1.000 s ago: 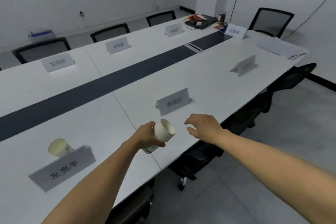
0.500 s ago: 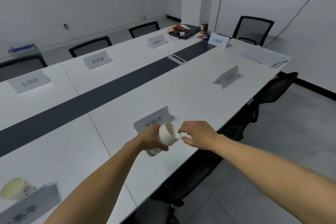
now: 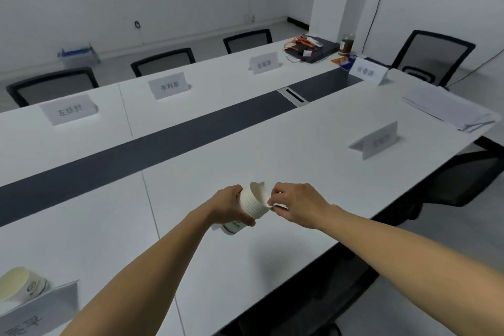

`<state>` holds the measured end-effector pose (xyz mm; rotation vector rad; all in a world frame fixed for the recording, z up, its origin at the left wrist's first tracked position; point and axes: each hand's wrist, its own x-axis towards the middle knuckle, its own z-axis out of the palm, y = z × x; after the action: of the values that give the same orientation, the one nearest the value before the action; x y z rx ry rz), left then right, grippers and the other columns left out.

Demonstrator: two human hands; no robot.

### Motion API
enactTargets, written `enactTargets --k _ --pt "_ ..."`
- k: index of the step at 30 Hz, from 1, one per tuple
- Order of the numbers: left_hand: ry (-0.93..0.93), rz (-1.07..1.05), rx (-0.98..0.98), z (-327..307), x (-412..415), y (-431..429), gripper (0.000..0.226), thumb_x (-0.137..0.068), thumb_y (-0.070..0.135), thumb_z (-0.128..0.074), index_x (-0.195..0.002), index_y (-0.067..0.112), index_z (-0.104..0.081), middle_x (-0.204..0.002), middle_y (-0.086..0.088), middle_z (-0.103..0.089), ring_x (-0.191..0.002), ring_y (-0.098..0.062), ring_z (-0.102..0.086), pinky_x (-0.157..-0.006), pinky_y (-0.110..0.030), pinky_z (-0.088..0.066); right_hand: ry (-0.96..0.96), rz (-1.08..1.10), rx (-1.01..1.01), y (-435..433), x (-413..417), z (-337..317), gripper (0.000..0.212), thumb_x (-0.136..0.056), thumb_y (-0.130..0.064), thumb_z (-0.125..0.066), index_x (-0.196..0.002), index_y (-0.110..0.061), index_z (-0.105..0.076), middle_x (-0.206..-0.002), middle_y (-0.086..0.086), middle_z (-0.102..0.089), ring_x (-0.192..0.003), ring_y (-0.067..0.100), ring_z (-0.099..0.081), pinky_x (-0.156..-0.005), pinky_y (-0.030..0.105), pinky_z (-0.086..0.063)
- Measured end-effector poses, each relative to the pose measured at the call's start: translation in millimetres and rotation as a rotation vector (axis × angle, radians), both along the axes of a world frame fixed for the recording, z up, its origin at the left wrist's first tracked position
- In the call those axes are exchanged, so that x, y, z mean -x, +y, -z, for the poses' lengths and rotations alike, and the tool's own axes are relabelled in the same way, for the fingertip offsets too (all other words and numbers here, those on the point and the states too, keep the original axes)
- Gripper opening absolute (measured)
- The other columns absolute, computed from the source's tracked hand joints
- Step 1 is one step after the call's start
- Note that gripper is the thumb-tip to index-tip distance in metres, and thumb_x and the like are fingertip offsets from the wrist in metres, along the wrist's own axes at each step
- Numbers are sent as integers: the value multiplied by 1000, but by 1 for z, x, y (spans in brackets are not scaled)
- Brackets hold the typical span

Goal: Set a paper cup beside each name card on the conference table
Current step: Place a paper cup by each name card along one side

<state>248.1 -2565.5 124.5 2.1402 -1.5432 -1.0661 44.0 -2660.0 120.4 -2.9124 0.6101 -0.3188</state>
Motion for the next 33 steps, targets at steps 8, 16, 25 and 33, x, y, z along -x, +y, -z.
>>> enactTargets --k 8,16,25,33 --pt "59 -275 -43 3 0 -4 67 -60 30 -90 -117 20 -56 -109 1 -65 -103 -22 -63 -90 -42 -57 -56 -372 55 -58 -23 15 11 -84 -22 -71 -95 -23 -72 -108 -1 -67 -71 19 -64 -42 26 -46" --pt "143 -569 -34 20 38 20 62 -61 21 -90 -114 23 -59 -105 4 -67 -98 -19 -64 -91 -43 -57 -122 -597 -90 -81 -37 30 10 -80 -28 -77 -79 -20 -72 -92 -7 -69 -60 16 -62 -44 24 -46" --pt "104 -815 -63 29 26 55 61 -57 27 -91 -108 19 -58 -100 1 -68 -94 -21 -67 -86 -43 -58 23 -602 -197 -83 -80 19 17 -87 -32 -68 -87 -16 -74 -85 -7 -70 -70 19 -63 -58 32 -50" --pt "21 -678 9 26 -5 26 60 -60 28 -89 -110 20 -57 -100 1 -66 -92 -22 -63 -77 -38 -57 64 -616 -112 -77 -114 11 25 -81 -37 -73 -77 -13 -68 -75 -2 -67 -61 19 -55 -56 30 -46"
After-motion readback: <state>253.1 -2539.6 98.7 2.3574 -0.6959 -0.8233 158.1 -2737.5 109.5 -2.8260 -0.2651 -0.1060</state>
